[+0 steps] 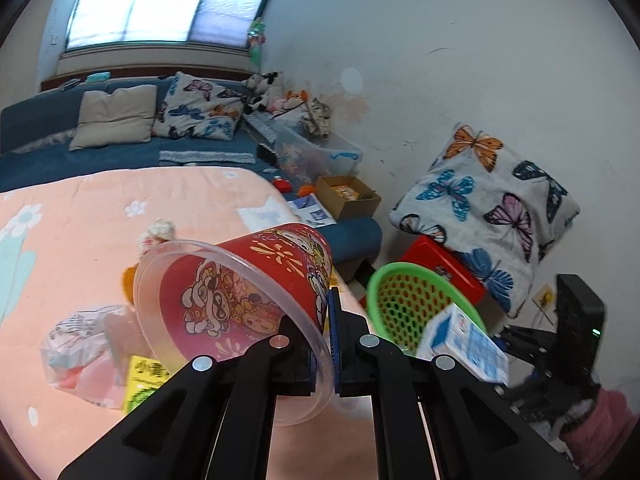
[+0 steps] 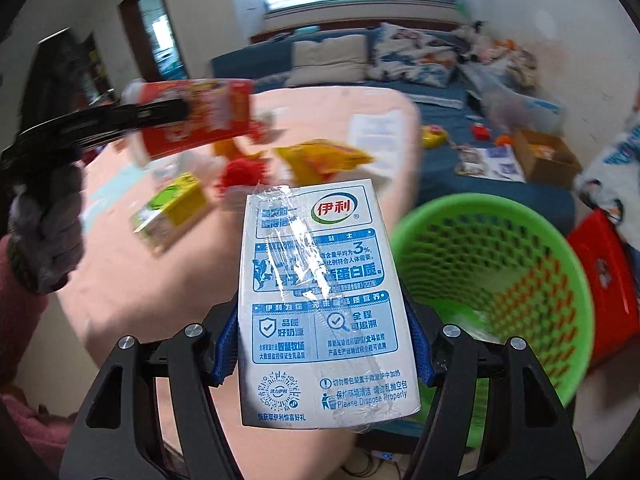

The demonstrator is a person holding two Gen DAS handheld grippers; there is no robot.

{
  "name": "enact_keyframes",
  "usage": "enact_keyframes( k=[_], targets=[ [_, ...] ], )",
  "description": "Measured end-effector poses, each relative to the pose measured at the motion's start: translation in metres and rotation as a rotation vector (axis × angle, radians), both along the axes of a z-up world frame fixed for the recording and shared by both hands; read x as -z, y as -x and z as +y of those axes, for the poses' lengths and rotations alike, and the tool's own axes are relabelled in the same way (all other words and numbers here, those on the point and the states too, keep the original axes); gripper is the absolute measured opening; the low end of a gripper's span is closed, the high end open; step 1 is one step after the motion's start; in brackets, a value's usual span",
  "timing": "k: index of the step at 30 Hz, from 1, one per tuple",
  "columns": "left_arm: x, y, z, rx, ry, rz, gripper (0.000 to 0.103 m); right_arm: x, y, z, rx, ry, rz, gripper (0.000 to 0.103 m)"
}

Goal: Collect trash
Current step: 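Carry the red cup and milk carton over the green basket and release both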

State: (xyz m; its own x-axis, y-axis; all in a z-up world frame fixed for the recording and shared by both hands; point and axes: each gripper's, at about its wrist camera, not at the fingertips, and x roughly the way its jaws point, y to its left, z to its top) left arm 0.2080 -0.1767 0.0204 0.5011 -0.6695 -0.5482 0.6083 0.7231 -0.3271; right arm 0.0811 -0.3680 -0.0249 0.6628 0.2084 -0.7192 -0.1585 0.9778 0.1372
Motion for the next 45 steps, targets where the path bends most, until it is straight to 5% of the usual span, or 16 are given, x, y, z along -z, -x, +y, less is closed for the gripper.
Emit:
enact_keyframes(
  k=[9,27,45],
  targets=[
    [-0.005,0.025,-0.039,0.063,-0.028,-0.056,0.005,0.027,0.003,-0.073,0.199,-0.011,0.055,0.067],
    [-0.004,0.045,-0.092,0.190,-0.020,-0.053,0.005,0.052,-0.004,-0.127,0.355,-0.018,0.101,0.073],
    [0.055,0.048,-0.201,0.354,-0.165,0.109,0.006,0.037,0.046,-0.146,0.412,-0.041,0.047,0.075]
  ],
)
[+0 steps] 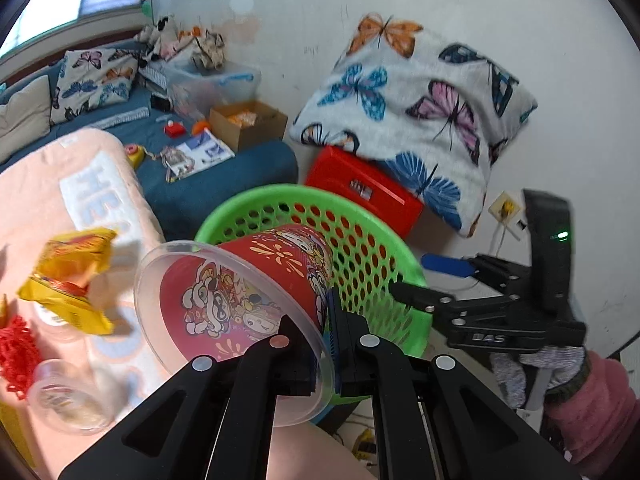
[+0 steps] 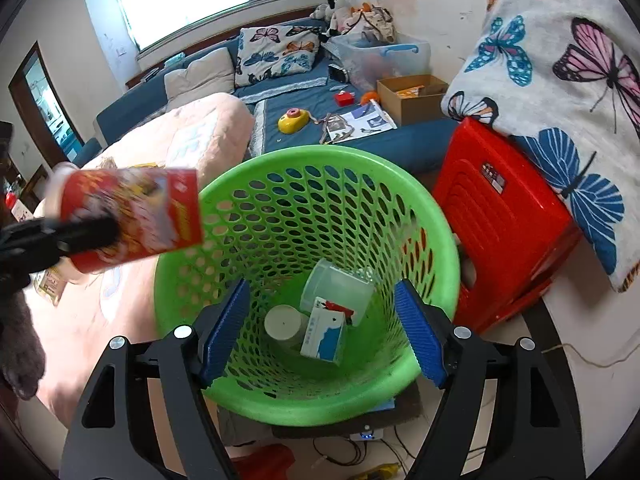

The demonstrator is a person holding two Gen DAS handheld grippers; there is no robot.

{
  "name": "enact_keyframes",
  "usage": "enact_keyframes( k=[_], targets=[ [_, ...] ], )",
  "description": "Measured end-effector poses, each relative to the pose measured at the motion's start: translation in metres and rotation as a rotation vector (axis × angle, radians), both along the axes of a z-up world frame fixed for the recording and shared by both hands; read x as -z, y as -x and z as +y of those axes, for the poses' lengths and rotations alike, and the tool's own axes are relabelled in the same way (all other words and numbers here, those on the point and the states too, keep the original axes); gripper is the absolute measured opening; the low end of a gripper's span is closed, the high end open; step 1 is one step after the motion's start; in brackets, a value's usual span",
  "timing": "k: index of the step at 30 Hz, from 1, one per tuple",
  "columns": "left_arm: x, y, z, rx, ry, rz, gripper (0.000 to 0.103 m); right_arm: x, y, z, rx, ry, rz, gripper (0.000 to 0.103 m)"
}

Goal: Collect trash
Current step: 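Carry the red cup and milk carton over the green basket and release both, then grasp the yellow-green juice bottle with the left tool while the right tool grasps the yogurt cup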

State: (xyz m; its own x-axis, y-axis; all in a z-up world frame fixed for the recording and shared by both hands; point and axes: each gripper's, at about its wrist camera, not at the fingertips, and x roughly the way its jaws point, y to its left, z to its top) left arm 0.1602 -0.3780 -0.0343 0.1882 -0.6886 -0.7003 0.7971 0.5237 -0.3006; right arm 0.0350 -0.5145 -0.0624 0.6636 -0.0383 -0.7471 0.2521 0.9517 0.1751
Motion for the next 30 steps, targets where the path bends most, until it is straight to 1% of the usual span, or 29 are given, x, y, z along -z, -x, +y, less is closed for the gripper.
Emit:
enact_keyframes(
  k=[2,3,5,6,7,8,9,11,16,20,24,26,30],
  targets=[
    [0.007,0.003,-0.008,0.013,-0.026,0.003,0.007,0.000,0.004,-0.001,0.002,-0.003,0.000,0.075],
    [0.011,0.004,-0.011,0.015,-0.040,0.004,0.010,0.000,0.005,-0.001,0.003,-0.002,-0.001,0.075],
    [0.016,0.005,-0.014,0.018,-0.056,0.008,0.027,0.001,0.009,-0.003,0.006,-0.007,-0.003,0.075],
    [0.017,0.006,-0.015,0.017,-0.063,0.007,0.029,0.002,0.011,-0.004,0.010,-0.010,-0.003,0.075],
    [0.019,0.008,-0.016,0.018,-0.068,0.009,0.036,0.002,0.012,-0.006,0.013,-0.012,-0.004,0.075],
    [0.020,0.009,-0.016,0.021,-0.069,0.008,0.041,0.003,0.013,-0.007,0.015,-0.016,-0.005,0.075],
    [0.020,0.010,-0.017,0.022,-0.071,0.003,0.043,0.003,0.014,-0.008,0.017,-0.019,-0.005,0.075],
    [0.019,0.012,-0.015,0.025,-0.076,-0.004,0.050,0.004,0.016,-0.008,0.019,-0.020,-0.005,0.075],
    [0.012,0.016,-0.001,0.010,-0.060,-0.013,0.054,0.000,0.019,-0.005,0.012,-0.023,-0.014,0.075],
    [0.001,0.019,0.023,-0.028,-0.043,-0.048,0.054,-0.007,0.019,0.005,-0.012,-0.016,-0.026,0.075],
    [-0.010,0.018,0.054,-0.093,-0.030,-0.074,0.054,-0.015,0.016,0.019,-0.055,-0.004,-0.039,0.075],
    [-0.014,0.017,0.076,-0.137,-0.027,-0.095,0.054,-0.020,0.012,0.030,-0.082,0.003,-0.049,0.078],
    [-0.018,0.010,0.116,-0.238,-0.041,-0.117,0.054,-0.029,0.002,0.054,-0.143,0.014,-0.067,0.079]
  ],
)
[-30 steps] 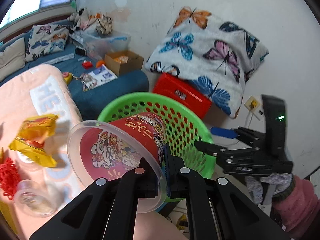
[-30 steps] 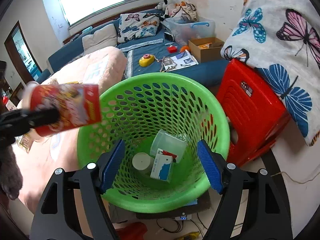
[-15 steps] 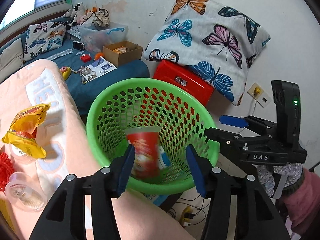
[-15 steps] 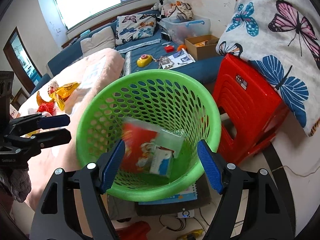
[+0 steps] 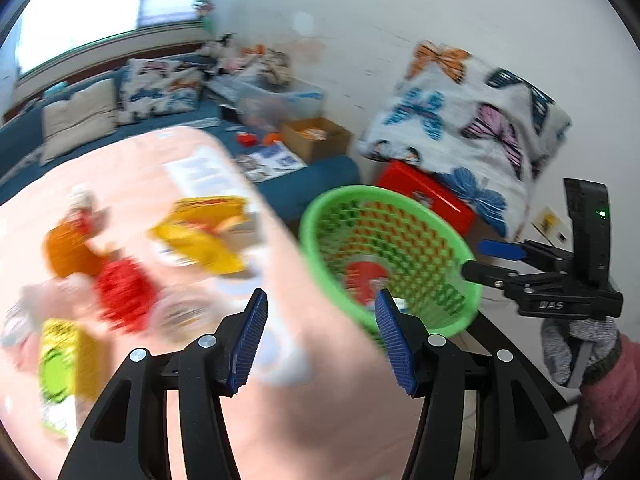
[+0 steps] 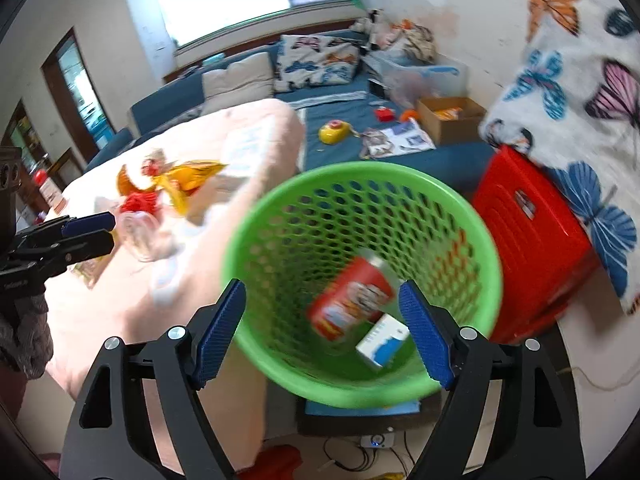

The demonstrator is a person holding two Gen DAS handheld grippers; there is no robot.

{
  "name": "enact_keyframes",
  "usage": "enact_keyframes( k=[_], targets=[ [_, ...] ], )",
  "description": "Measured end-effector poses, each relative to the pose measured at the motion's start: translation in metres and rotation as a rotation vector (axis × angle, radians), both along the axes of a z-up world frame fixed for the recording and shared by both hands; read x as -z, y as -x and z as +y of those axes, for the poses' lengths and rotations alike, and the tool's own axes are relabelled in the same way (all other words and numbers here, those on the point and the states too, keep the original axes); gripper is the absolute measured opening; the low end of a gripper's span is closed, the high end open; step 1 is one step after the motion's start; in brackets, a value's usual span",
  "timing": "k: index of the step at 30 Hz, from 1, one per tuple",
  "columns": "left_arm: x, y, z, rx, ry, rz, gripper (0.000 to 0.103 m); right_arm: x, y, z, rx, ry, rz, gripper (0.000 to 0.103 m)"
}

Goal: Collect trash
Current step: 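Grasp the yellow-green juice bottle with the left tool while the right tool grasps the yogurt cup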

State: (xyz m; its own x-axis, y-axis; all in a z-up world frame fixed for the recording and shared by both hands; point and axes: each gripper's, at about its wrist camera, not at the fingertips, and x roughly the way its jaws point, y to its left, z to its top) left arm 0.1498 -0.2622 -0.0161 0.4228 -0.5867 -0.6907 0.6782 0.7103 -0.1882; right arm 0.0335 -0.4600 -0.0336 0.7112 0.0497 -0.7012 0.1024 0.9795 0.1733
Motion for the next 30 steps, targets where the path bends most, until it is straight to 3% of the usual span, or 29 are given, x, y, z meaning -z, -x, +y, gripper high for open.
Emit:
enact_keyframes(
  k=[7,14,22,30],
  targets=[
    [-0.002,-0.017,0.067,-0.173,-0.020,-0.024,0.058,-0.010,-0.023,0.042,-0.101,0.012,-0.015,0.081],
    [0.006,-0.036,0.120,-0.322,-0.088,-0.041,0.066,-0.013,-0.041,0.085,-0.187,0.016,-0.018,0.082],
    [0.042,-0.064,0.150,-0.383,-0.170,0.049,0.068,-0.008,-0.064,0.125,-0.262,0.016,0.002,0.083],
    [0.060,-0.081,0.147,-0.357,-0.191,0.084,0.068,0.012,-0.090,0.154,-0.292,0.010,0.041,0.084]
  ],
)
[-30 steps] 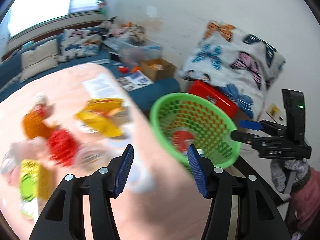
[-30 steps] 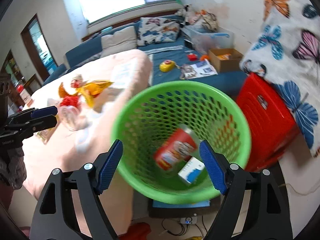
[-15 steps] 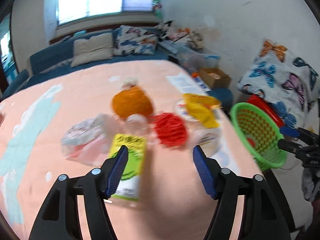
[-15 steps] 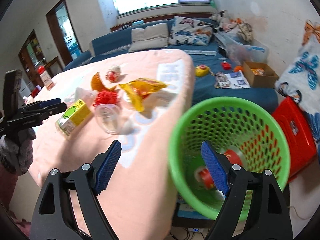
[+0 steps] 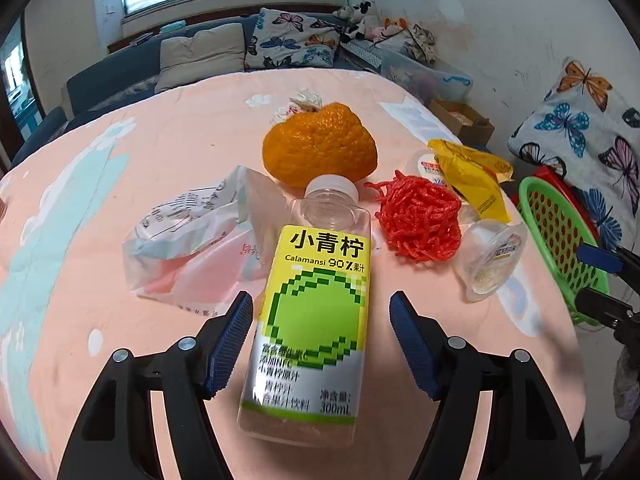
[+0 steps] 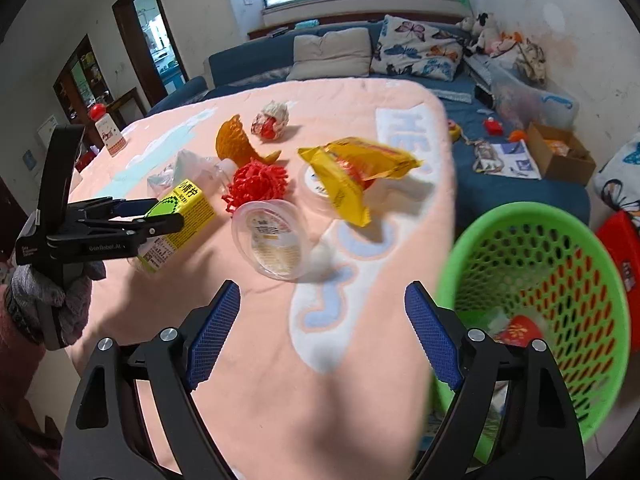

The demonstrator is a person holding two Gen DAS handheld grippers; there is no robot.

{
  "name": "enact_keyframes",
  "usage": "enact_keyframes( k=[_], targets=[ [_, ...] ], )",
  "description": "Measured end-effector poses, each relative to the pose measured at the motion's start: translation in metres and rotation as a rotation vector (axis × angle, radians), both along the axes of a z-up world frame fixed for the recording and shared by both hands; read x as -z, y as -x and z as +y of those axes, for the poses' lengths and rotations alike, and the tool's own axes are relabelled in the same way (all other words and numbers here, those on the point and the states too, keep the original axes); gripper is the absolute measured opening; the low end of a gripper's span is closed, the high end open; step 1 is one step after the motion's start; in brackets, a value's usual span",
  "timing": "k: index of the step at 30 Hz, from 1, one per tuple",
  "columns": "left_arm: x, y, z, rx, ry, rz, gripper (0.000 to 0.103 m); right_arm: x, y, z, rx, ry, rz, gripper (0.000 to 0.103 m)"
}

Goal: Collect trash
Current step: 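Grasp the yellow-green juice bottle with the left tool while the right tool grasps the yogurt cup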

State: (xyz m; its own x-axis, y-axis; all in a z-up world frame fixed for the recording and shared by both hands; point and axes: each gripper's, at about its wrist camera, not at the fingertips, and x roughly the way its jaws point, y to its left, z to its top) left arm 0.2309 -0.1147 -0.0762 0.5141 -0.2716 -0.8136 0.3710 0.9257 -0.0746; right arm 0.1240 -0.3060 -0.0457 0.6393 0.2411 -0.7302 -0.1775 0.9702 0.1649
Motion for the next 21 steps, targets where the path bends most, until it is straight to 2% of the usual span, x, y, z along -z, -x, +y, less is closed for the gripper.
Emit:
enact_keyframes(
  k=[6,8,21],
  targets=[
    [0.011,-0.009,-0.004,0.008,-0.008,0.023,0.061,0.010,-0.013,0.019,-0.019,0.006,0.012,0.084],
    [0.013,-0.009,-0.004,0.004,-0.011,0.021,0.056,0.013,-0.016,0.027,-0.024,0.023,0.006,0.085],
    [0.013,-0.005,0.012,-0.001,0.060,0.053,0.055,0.033,-0.055,0.065,-0.020,0.116,0.013,0.086]
  ],
)
